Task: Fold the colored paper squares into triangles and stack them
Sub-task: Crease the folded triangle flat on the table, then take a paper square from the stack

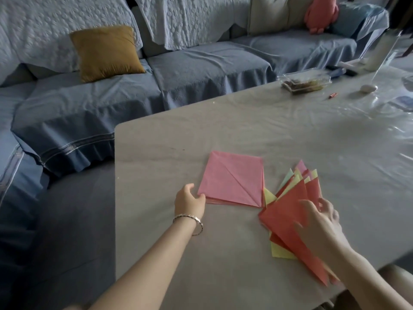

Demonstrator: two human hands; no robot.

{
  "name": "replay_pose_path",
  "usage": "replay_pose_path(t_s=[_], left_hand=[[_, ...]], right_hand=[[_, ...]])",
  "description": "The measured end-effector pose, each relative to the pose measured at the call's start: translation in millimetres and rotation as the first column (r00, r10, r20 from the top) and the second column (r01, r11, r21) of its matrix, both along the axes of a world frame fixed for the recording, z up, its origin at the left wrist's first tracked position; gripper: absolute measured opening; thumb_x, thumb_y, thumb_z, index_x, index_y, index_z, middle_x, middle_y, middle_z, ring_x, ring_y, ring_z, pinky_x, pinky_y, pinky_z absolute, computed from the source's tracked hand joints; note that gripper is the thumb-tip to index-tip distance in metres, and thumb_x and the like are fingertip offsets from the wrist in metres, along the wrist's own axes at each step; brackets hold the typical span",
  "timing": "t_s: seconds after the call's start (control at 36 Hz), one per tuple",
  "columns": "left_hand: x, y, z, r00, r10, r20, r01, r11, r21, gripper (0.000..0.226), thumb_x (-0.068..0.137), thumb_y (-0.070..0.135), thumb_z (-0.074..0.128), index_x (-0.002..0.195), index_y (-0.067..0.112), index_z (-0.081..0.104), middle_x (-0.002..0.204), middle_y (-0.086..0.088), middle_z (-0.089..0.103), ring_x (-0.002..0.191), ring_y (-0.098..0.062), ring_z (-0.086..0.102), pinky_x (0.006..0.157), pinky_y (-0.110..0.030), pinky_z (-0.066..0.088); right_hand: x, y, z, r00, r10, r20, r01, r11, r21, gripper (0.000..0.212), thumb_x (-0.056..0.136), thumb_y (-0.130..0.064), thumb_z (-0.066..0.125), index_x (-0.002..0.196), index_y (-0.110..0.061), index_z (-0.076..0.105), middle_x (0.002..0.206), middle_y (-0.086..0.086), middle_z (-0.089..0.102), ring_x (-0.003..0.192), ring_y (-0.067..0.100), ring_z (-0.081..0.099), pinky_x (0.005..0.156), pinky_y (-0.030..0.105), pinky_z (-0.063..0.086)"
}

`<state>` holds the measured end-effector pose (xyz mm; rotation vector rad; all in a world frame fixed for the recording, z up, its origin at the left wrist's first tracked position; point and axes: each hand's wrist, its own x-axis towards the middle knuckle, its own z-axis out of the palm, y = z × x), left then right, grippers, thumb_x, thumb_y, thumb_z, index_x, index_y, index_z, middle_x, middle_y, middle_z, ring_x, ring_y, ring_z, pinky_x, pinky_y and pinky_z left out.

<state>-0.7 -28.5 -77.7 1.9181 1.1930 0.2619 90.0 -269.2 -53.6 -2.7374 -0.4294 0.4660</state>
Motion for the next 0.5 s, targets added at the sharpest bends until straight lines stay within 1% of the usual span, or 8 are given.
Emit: replay_pose_path(t_s=[0.06, 0.11, 0.17, 0.22, 0.28, 0.33, 0.42, 0.5], left_hand=[[5.8, 4.2, -0.7, 0.999, -0.013, -0.052, 0.012, 1.000, -0.022, 0.050, 0.085, 0.017, 0.058, 0.132, 0.009, 0.044, 0.137, -0.010, 0.047, 0.126, -0.024, 0.043, 0.101, -0.029, 0.033], [10.2, 5.8, 1.1, 0.998, -0.029, -0.063, 0.026, 0.999, -0.044, 0.051, 0.085, 0.017, 0.057, 0.133, 0.010, 0.042, 0.138, -0.009, 0.046, 0.126, -0.024, 0.044, 0.103, -0.030, 0.034], [13.2, 5.4, 3.4, 0.999, -0.029, -0.031, 0.026, 0.995, -0.092, 0.051, 0.085, 0.017, 0.057, 0.133, 0.011, 0.041, 0.136, -0.009, 0.048, 0.123, -0.023, 0.047, 0.101, -0.030, 0.036], [15.0, 4.3, 5.2, 1.000, -0.015, 0.003, 0.015, 0.991, -0.133, 0.049, 0.086, 0.017, 0.057, 0.132, 0.011, 0.041, 0.129, -0.007, 0.053, 0.113, -0.022, 0.054, 0.091, -0.025, 0.039], [16.0, 2.7, 6.5, 1.000, 0.007, 0.022, -0.004, 0.991, -0.133, 0.046, 0.086, 0.017, 0.057, 0.130, 0.012, 0.044, 0.120, -0.005, 0.059, 0.103, -0.021, 0.057, 0.081, -0.022, 0.038], [16.9, 2.0, 6.5, 0.999, 0.036, 0.038, -0.031, 0.992, -0.120, 0.043, 0.084, 0.015, 0.057, 0.126, 0.012, 0.047, 0.111, -0.003, 0.063, 0.098, -0.020, 0.058, 0.078, -0.022, 0.038], [18.9, 1.9, 6.2, 0.996, 0.077, 0.040, -0.073, 0.991, -0.109, 0.042, 0.082, 0.013, 0.058, 0.124, 0.012, 0.049, 0.102, -0.002, 0.064, 0.093, -0.019, 0.058, 0.077, -0.023, 0.039], [21.0, 3.3, 7.1, 0.991, 0.116, 0.059, -0.112, 0.991, -0.078, 0.044, 0.080, 0.011, 0.063, 0.122, 0.011, 0.049, 0.096, -0.001, 0.058, 0.088, -0.019, 0.055, 0.076, -0.023, 0.037]], right_hand=[[-2.1, 8.6, 0.9, 0.992, 0.102, 0.074, -0.099, 0.994, -0.037, 0.053, 0.088, -0.031, 0.057, 0.137, -0.026, 0.037, 0.153, 0.011, 0.008, 0.140, 0.029, 0.008, 0.111, 0.042, 0.022], [-2.5, 23.7, 0.3, 0.965, 0.226, 0.137, -0.224, 0.974, -0.030, 0.053, 0.089, -0.034, 0.055, 0.138, -0.026, 0.037, 0.155, 0.006, 0.006, 0.143, 0.023, 0.006, 0.113, 0.036, 0.015], [-0.2, 42.3, -3.6, 0.943, 0.311, 0.118, -0.314, 0.949, 0.013, 0.057, 0.091, -0.030, 0.052, 0.143, -0.025, 0.030, 0.157, 0.002, 0.004, 0.144, 0.018, 0.005, 0.112, 0.029, 0.012], [2.9, 61.1, -10.8, 0.912, 0.393, 0.113, -0.399, 0.916, 0.031, 0.058, 0.092, -0.029, 0.048, 0.145, -0.023, 0.023, 0.157, 0.004, 0.003, 0.144, 0.017, 0.004, 0.112, 0.027, 0.010], [6.1, 76.4, -20.4, 0.886, 0.453, 0.099, -0.454, 0.891, -0.006, 0.061, 0.095, -0.034, 0.044, 0.147, -0.022, 0.015, 0.157, 0.006, 0.002, 0.144, 0.018, 0.002, 0.114, 0.028, 0.006], [8.0, 86.9, -30.0, 0.869, 0.489, 0.071, -0.486, 0.872, -0.053, 0.065, 0.095, -0.039, 0.042, 0.148, -0.021, 0.011, 0.156, 0.006, 0.002, 0.144, 0.020, 0.001, 0.115, 0.031, 0.003], [6.6, 93.2, -39.7, 0.838, 0.539, 0.082, -0.531, 0.841, -0.103, 0.066, 0.092, -0.046, 0.045, 0.146, -0.020, 0.015, 0.155, 0.004, 0.006, 0.144, 0.019, 0.003, 0.116, 0.033, 0.006], [2.2, 91.6, -42.4, 0.799, 0.589, 0.121, -0.576, 0.807, -0.130, 0.065, 0.092, -0.048, 0.044, 0.145, -0.020, 0.018, 0.155, 0.003, 0.008, 0.143, 0.017, 0.007, 0.115, 0.031, 0.010]])
